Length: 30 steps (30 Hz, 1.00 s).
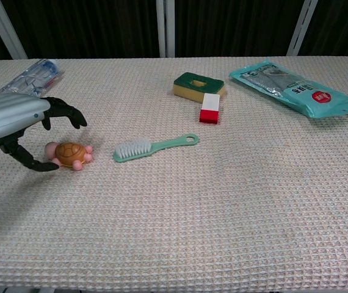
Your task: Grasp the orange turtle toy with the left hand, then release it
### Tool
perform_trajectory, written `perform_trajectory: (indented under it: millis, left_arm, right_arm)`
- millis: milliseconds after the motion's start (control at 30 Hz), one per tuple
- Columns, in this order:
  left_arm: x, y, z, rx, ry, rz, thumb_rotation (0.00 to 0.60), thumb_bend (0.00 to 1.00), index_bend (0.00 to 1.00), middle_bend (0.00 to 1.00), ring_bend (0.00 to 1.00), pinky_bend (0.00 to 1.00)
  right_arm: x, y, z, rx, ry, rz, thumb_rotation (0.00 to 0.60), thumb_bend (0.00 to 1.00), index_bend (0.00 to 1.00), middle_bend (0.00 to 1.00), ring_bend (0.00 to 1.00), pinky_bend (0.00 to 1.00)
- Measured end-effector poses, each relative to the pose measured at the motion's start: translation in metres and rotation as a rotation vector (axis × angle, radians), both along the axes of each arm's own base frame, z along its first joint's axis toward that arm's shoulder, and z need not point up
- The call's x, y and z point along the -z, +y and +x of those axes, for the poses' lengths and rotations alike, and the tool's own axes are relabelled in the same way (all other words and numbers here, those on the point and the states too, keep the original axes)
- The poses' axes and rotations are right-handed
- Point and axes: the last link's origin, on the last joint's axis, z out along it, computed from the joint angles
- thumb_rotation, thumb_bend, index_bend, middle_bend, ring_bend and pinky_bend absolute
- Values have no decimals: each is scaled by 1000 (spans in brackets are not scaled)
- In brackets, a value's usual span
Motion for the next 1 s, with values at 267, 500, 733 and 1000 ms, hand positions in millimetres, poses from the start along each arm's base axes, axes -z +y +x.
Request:
perform_trajectory:
  millis: [267, 500, 733, 1000]
  left_arm:
    - [2, 2, 2, -1, -1, 16, 600, 210, 343, 311, 140, 378]
    - [6, 4, 6, 5, 5, 10, 600, 222, 357, 341, 140, 378]
    - [11, 5, 5, 0, 9, -4, 600, 285, 398, 377, 140, 375]
    - [16, 9, 3, -9, 10, -3, 600, 336, 536, 525, 216, 392]
  right_arm:
    - [1, 0, -1, 5, 0, 4, 600, 131, 0, 0, 0, 0]
    - [1, 0, -2, 8, 0, 4, 600, 132, 0, 0, 0, 0]
    - [1, 0, -3, 14, -1, 8, 600, 131, 0, 0, 0, 0]
    - [0, 0, -4, 18, -2, 7, 600, 131, 0, 0, 0, 0]
